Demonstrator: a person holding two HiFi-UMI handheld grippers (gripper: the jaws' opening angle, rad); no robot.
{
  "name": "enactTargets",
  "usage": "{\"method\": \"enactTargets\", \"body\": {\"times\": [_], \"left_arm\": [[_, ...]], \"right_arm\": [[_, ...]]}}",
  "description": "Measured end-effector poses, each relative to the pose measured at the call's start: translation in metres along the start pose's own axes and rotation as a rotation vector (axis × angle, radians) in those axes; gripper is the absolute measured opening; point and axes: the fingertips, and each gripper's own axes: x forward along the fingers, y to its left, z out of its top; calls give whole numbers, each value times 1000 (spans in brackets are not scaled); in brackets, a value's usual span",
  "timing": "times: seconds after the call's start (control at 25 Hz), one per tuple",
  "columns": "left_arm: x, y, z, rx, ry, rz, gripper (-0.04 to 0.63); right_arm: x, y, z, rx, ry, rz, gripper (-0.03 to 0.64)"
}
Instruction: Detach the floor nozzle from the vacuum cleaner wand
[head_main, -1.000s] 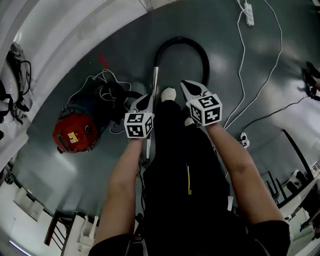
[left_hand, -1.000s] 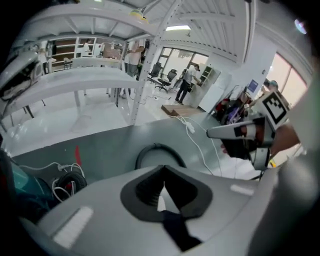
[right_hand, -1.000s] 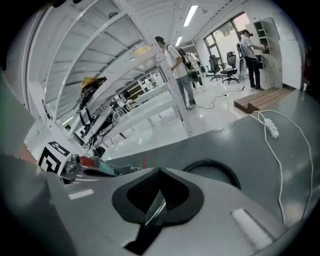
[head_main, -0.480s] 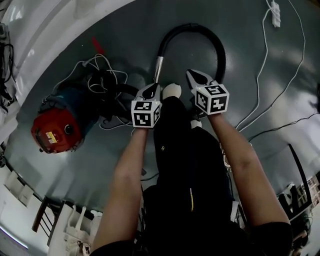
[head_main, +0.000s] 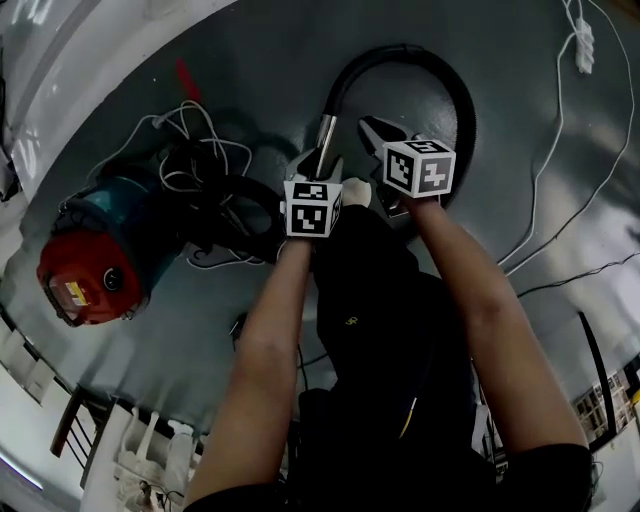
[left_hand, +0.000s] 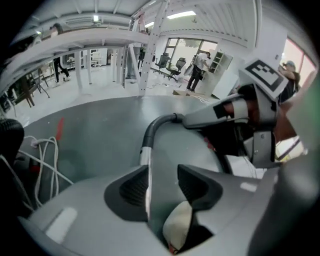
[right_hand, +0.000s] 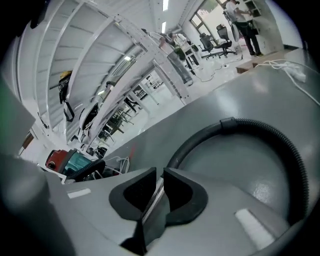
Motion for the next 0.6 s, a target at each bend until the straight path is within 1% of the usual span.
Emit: {"method": "enactTargets", "body": {"times": [0.04,0.12,0.2,0.24,0.32,0.4,0.44,0.6], "left_arm": [[8,1,-4,-9,4,8,187],[18,13,-10,-28,-2,70,209],[24,29,-14,-57,-14,137,234],[29,33,-17,-72,-7,148,250],[40,33,-26,-85,26,125,264],[53,28,-34,-91,54,82,275],[58,27,-37,-94,69,71,291],[72,44,-47,-95,145,90,291]], "right_arm": [[8,-1,-3,-1,15,6,44],[23,-7,-8,12,34,3,49],[38,-15,-9,67,41,-4,77],[45,-19,-9,107,38,-7,100],[57,-25,-8,196,25,-5,144],[67,-28,-7,263,21,4,164],[71,-29,-7,283,25,10,168],[84,-28,-13,303,64,40,179]]}}
